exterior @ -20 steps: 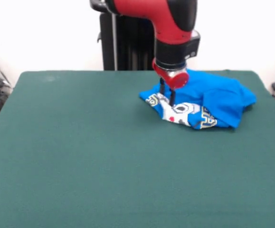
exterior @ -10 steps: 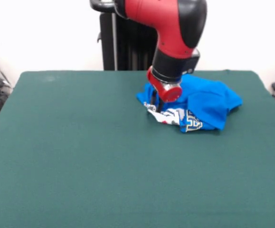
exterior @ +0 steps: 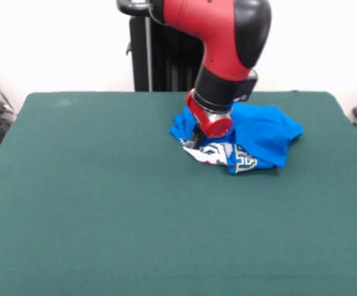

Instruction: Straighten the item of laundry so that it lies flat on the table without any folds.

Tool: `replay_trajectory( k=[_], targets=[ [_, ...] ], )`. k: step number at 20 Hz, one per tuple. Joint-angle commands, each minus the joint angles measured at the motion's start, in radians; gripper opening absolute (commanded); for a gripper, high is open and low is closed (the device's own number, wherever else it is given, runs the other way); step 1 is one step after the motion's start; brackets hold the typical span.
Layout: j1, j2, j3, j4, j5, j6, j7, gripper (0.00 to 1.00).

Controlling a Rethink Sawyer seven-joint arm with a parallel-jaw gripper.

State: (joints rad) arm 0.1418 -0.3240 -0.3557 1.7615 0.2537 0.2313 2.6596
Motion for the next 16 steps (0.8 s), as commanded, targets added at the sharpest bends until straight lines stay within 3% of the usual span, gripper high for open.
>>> replay_trajectory(
  k=[1, 13, 16],
  targets=[
    [-0.043, 0.029, -0.051, -0.15, 0.021, 0.09, 0.078, 0.0],
    [-0.147, -0.09, -0.022, -0.278, -0.061, 0.383, -0.042, 0.0],
    [-0.17, -0.094, -0.023, -0.314, -0.088, 0.406, -0.048, 0.0]
  ],
)
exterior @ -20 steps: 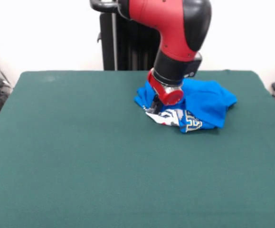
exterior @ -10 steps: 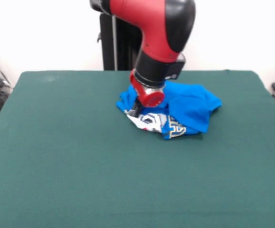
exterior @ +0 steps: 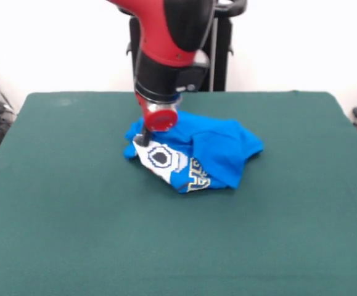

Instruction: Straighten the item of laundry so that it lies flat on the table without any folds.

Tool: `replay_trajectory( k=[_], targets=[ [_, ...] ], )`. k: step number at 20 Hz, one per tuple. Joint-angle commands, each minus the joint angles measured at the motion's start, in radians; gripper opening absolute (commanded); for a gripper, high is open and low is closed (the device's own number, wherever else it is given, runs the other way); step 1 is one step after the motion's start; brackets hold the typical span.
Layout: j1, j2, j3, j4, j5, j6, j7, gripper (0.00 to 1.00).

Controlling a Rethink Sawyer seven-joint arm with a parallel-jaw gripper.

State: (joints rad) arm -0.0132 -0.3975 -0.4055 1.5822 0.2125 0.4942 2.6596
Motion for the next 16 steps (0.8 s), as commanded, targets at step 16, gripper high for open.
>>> replay_trajectory(
  k=[16],
  targets=[
    [-0.064, -0.016, 0.049, -0.322, -0.201, 0.135, -0.055, 0.0]
  ],
)
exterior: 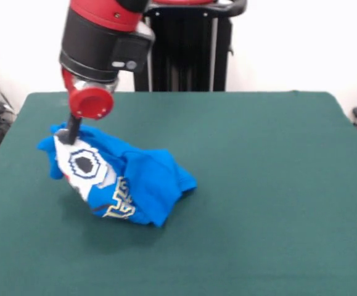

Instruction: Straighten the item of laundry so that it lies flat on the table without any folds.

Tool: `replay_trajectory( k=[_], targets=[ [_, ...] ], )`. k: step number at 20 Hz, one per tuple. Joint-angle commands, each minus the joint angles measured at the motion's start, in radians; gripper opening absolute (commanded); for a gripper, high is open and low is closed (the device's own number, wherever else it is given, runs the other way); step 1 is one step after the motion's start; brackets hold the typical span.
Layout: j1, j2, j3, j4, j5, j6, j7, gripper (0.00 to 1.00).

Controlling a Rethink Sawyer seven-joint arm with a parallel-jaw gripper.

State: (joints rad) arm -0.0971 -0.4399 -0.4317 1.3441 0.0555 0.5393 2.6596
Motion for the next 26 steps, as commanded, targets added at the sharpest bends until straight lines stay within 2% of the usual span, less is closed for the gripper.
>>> replay_trajectory(
  k=[1, 4, 11, 15, 21, 26],
  targets=[
    [0.032, 0.018, 0.077, -0.072, -0.048, 0.1, -0.049, 0.0],
    [0.063, -0.016, 0.083, -0.01, -0.043, 0.112, -0.011, 0.0],
    [0.129, -0.062, 0.093, 0.202, -0.054, -0.05, 0.059, 0.0],
    [0.146, -0.065, 0.099, 0.288, -0.055, -0.025, 0.049, 0.0],
    [0.252, 0.012, 0.01, 0.382, -0.06, -0.25, 0.209, 0.0],
    [0.258, 0.049, 0.021, 0.439, -0.019, -0.358, 0.207, 0.0]
  ],
)
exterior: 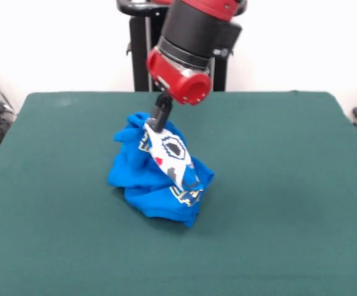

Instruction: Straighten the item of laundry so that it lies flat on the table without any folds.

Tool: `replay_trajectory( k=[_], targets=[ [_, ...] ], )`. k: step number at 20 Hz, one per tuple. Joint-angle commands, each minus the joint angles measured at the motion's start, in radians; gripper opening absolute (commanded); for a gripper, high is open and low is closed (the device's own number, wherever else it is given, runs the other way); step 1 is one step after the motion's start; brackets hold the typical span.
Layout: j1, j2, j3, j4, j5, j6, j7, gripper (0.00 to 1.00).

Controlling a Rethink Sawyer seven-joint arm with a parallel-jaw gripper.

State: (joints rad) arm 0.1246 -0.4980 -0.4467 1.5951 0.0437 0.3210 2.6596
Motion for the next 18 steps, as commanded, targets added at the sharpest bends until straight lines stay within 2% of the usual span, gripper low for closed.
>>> replay_trajectory(
  k=[1, 8, 10, 15, 16, 18],
  targets=[
    [0.028, 0.106, 0.046, 0.197, -0.004, -0.144, 0.192, 0.0],
    [-0.027, 0.06, 0.104, 0.241, 0.01, -0.096, 0.103, 0.0],
    [-0.06, 0.026, 0.148, 0.267, 0.016, -0.088, 0.088, 0.0],
    [-0.102, -0.058, 0.23, 0.298, 0.033, 0.065, 0.036, 0.0],
    [-0.102, -0.062, 0.23, 0.287, 0.016, 0.088, 0.021, 1.0],
    [-0.116, -0.072, 0.246, 0.289, 0.009, 0.086, 0.005, 1.0]
  ],
)
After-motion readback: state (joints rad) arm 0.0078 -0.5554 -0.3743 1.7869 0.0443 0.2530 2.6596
